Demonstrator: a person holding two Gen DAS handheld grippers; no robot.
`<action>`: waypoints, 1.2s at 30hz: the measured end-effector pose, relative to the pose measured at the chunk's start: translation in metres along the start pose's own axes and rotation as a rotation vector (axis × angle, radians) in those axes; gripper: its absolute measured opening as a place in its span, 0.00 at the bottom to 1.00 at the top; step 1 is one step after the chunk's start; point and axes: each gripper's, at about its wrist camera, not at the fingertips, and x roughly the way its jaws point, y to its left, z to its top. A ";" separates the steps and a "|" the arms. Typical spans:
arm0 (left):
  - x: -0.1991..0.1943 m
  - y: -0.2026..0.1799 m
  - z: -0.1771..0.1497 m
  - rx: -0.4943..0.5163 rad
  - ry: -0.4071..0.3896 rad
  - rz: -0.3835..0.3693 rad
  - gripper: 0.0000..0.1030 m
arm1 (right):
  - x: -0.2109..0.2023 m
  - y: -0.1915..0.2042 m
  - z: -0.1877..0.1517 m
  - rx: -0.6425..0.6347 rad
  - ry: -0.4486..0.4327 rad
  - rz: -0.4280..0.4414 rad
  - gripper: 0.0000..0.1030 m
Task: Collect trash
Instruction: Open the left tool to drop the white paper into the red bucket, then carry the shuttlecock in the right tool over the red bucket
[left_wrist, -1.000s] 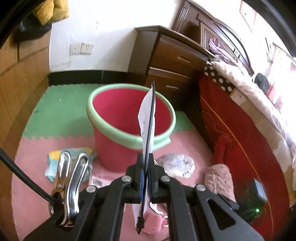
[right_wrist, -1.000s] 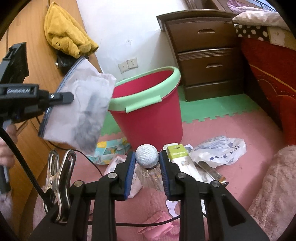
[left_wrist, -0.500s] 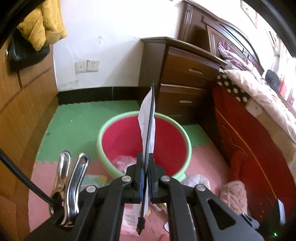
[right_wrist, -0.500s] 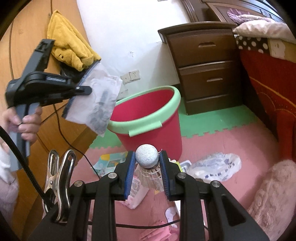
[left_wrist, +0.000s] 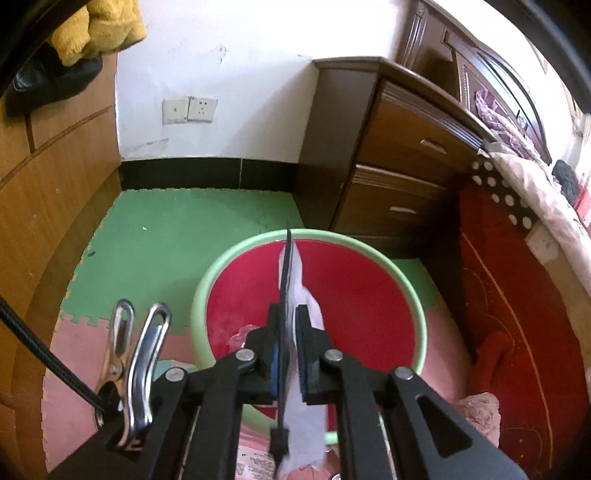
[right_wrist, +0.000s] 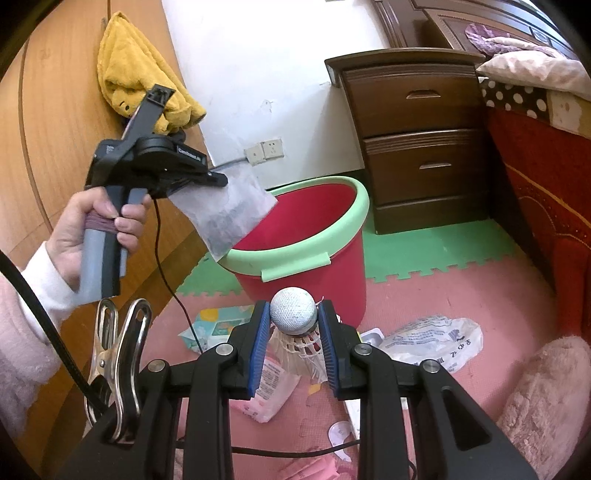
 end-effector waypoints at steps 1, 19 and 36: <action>0.002 0.001 0.000 -0.003 0.000 0.009 0.13 | 0.001 0.000 0.001 0.001 0.001 -0.001 0.27; -0.018 0.020 -0.030 0.063 -0.021 0.078 0.29 | 0.012 0.013 0.026 -0.046 -0.015 -0.018 0.27; -0.005 0.080 -0.128 -0.004 0.009 0.187 0.32 | 0.042 0.030 0.072 -0.030 -0.078 -0.017 0.27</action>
